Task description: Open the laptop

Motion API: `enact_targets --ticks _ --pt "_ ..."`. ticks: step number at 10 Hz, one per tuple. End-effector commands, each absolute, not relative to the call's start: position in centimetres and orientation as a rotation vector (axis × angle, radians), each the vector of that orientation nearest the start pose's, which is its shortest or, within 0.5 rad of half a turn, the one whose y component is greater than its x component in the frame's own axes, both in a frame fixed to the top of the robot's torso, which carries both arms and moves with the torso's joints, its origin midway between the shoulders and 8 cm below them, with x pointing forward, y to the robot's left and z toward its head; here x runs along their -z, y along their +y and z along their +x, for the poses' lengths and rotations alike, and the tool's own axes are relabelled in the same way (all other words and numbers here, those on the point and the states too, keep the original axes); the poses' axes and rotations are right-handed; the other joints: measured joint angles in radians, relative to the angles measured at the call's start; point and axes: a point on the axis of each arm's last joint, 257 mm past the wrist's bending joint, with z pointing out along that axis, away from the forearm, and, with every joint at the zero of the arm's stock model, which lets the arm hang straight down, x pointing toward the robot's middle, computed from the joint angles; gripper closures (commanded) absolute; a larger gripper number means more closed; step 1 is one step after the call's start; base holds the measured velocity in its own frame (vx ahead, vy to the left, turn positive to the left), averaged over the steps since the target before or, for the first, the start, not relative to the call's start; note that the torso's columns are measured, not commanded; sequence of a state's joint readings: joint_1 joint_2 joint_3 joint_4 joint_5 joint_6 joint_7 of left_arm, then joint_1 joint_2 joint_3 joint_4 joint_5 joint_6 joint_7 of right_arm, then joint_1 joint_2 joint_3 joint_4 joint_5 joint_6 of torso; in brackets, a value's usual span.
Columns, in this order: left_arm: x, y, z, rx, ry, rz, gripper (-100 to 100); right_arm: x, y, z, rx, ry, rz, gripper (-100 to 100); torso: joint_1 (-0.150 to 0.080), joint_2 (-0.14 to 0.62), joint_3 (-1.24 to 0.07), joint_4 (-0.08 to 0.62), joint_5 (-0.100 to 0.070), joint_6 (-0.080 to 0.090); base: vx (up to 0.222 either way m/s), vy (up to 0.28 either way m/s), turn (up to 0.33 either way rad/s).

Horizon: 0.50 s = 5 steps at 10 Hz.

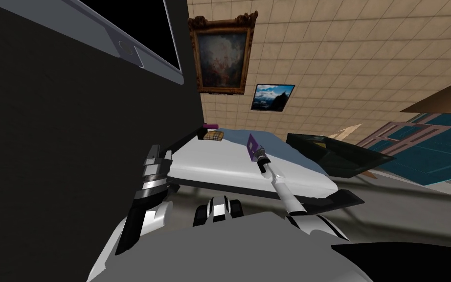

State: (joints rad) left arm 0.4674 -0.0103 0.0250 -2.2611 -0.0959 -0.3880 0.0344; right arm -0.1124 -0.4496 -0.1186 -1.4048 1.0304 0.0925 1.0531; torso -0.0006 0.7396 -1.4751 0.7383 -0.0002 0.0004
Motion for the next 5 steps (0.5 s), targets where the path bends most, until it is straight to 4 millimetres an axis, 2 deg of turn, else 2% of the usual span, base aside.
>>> enact_targets --ticks 1,2,5 --pt "-0.43 28.1 36.82 1.231 0.714 -0.703 0 18.81 -45.52 56.46 0.917 1.55 -0.573 -100 0.0 -0.003 -0.002 -0.001 0.0 -0.001 0.044 -0.004 0.025" --pt "-0.43 28.1 36.82 1.231 0.714 -0.703 0 18.77 -45.6 56.48 0.917 1.55 -0.572 100 0.0 -0.002 -0.001 -0.001 0.0 0.0 0.009 -0.006 -0.028" --pt "-0.43 28.1 36.82 1.231 0.714 -0.703 0 18.92 -44.98 57.04 0.791 1.567 -0.451 100 -0.003 -0.002 -0.001 -0.001 -0.001 0.0 -0.021 -0.084 -0.03"
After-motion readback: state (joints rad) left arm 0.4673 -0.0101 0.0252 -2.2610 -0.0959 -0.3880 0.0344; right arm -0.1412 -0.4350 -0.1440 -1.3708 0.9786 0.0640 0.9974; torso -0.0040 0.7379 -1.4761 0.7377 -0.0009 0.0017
